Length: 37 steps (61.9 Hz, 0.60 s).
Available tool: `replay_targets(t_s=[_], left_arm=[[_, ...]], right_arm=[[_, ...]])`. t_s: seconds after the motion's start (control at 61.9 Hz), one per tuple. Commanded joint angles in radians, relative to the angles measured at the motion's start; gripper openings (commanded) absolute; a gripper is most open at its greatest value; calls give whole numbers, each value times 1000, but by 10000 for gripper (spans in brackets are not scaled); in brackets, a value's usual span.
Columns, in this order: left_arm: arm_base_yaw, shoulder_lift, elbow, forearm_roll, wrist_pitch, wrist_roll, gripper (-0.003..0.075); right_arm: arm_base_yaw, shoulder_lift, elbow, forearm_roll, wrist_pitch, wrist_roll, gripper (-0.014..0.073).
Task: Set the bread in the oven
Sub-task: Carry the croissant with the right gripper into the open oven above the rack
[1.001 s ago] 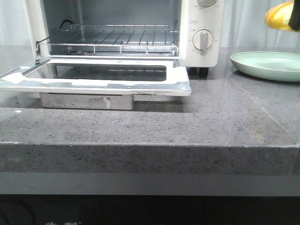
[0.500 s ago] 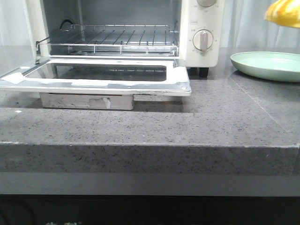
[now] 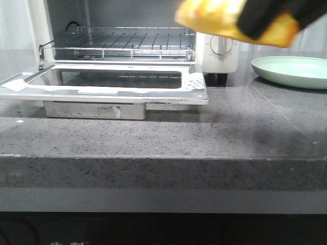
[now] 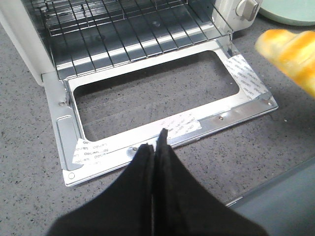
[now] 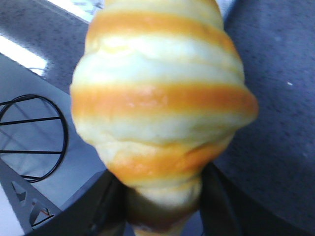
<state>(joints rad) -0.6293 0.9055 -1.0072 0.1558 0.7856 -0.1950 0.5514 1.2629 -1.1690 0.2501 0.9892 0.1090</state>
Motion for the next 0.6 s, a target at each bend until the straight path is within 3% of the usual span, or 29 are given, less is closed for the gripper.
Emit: replay_targets(t_s=[0.0, 0.258, 0.581], left_arm=[[-4, -11, -27, 9, -69, -9, -18], [-4, -11, -27, 9, -69, -9, -18], [-4, -11, -27, 9, -72, -9, -18]], right_arm=[[55, 41, -93, -13, -63, 27, 55], [134, 265, -362, -173, -36, 113, 55], [139, 522, -736, -341, 58, 183, 55]])
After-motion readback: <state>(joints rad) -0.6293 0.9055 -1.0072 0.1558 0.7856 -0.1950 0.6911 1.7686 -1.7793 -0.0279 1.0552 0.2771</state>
